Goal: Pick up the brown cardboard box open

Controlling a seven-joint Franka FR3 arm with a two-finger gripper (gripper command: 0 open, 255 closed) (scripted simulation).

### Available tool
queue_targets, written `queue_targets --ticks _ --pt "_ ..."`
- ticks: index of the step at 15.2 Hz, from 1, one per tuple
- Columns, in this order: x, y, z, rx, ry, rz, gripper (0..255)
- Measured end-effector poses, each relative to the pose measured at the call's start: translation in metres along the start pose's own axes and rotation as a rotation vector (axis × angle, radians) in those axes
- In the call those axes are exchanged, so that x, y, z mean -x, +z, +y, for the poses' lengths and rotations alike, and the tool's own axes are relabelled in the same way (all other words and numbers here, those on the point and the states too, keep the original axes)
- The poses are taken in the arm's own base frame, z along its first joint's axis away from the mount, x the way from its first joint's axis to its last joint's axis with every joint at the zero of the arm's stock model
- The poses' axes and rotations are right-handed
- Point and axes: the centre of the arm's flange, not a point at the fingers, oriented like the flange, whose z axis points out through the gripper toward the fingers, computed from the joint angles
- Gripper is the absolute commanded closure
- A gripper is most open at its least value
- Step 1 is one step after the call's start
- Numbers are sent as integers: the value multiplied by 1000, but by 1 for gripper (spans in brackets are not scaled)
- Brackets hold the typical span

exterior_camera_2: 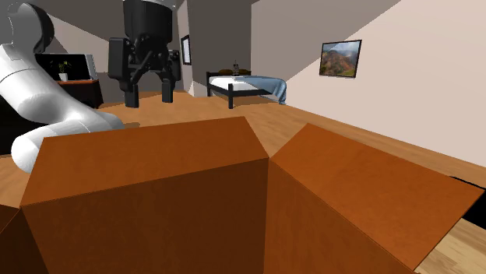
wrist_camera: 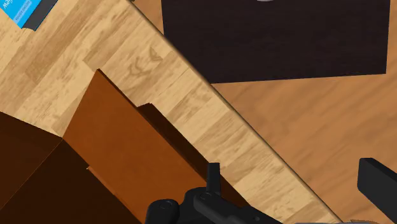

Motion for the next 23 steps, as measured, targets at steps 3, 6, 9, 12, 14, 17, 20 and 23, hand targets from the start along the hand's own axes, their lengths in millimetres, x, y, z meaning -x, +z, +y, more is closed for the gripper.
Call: queue_targets --ticks 3,6,9,12,14,17,20,23 --pt "-15 3 0 -1 8 0 0" --pt "-50 4 -1 -4 25 1 0" --pt "-90 13 2 -7 45 2 0" --pt "-131 15 3 -10 63 3 0" --pt "-157 17 6 -12 77 4 0" --pt "-196 25 11 -15 96 5 0" --pt "-223 31 13 -17 110 5 0" --pt "-228 44 11 -17 112 6 0"
